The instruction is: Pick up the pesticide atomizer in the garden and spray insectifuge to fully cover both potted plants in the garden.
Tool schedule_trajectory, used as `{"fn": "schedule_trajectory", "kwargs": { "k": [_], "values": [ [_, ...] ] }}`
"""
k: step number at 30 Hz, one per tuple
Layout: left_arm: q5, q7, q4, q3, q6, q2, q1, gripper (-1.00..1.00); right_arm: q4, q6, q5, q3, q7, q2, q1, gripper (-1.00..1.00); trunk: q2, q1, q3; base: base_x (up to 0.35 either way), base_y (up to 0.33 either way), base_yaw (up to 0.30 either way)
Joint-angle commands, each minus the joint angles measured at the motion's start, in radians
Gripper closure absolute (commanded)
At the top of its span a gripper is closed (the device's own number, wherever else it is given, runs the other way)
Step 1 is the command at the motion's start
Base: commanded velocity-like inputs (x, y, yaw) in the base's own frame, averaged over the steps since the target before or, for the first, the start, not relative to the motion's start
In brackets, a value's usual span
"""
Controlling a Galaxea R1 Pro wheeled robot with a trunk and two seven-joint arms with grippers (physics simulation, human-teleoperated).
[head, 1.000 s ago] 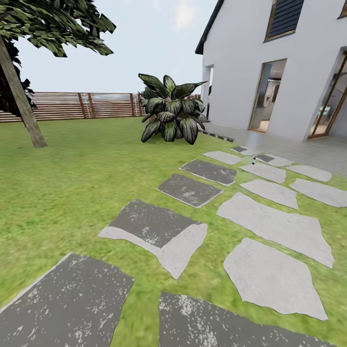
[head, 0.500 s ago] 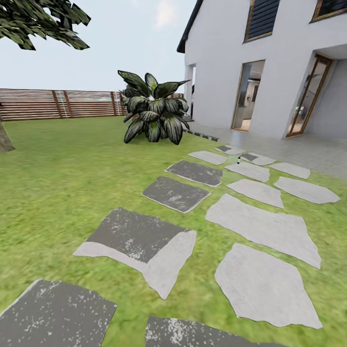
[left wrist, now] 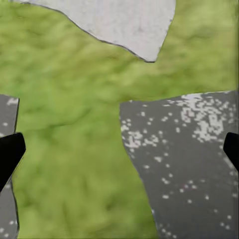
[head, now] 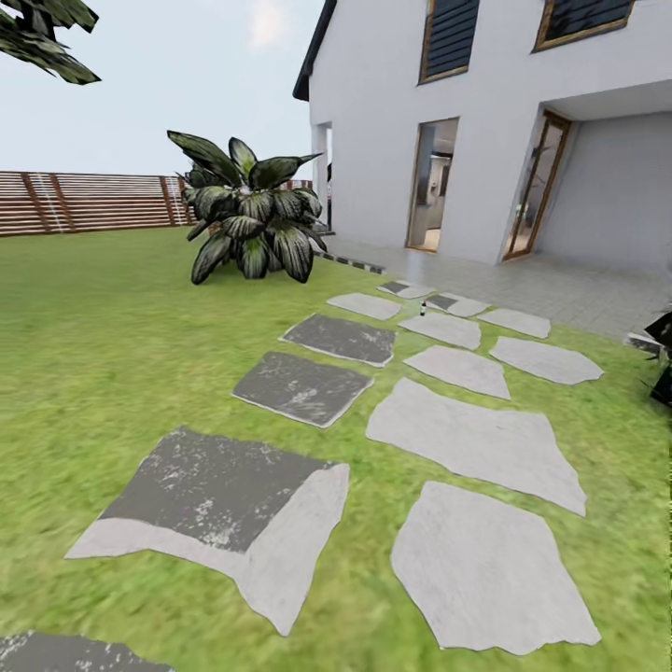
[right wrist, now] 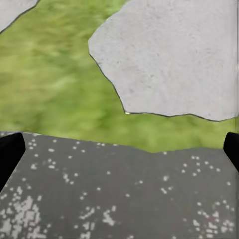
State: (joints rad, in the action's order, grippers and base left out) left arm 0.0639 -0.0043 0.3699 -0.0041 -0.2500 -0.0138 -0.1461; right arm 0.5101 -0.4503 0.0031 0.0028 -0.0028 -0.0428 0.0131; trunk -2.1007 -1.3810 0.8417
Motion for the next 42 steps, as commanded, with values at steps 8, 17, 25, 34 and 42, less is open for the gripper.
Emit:
{"fn": "schedule_trajectory", "kwargs": {
  "k": [8,17,25,34,42],
  "values": [
    [0.007,0.0,0.0,0.002,-0.003,0.0,-0.001,-1.0,-0.001,-0.003,0.0,0.0,0.0,0.0,0.001,-1.0,0.0,0.0,0.001,0.339,0.0,-0.053],
    [0.007,0.0,0.0,0.003,-0.003,0.0,-0.001,-1.0,-0.001,-0.004,0.0,0.0,0.0,0.0,0.001,-1.0,0.0,0.0,0.001,0.339,0.0,-0.001],
    [0.007,0.0,-0.001,0.003,-0.003,0.0,-0.001,-1.0,-0.001,-0.003,0.0,0.0,0.0,0.001,0.001,-1.0,0.0,0.0,0.001,0.339,0.0,0.0],
    [0.007,0.0,-0.001,0.003,-0.003,0.0,-0.001,-1.0,-0.002,-0.002,0.003,0.002,0.006,0.001,0.001,-1.0,0.0,0.0,0.001,0.339,0.0,0.0],
    [0.007,0.0,-0.002,0.003,-0.003,0.0,-0.001,-1.0,-0.002,-0.002,0.003,0.002,0.006,0.001,0.001,-1.0,0.0,0.0,0.001,0.339,0.0,0.0]
  ]
}}
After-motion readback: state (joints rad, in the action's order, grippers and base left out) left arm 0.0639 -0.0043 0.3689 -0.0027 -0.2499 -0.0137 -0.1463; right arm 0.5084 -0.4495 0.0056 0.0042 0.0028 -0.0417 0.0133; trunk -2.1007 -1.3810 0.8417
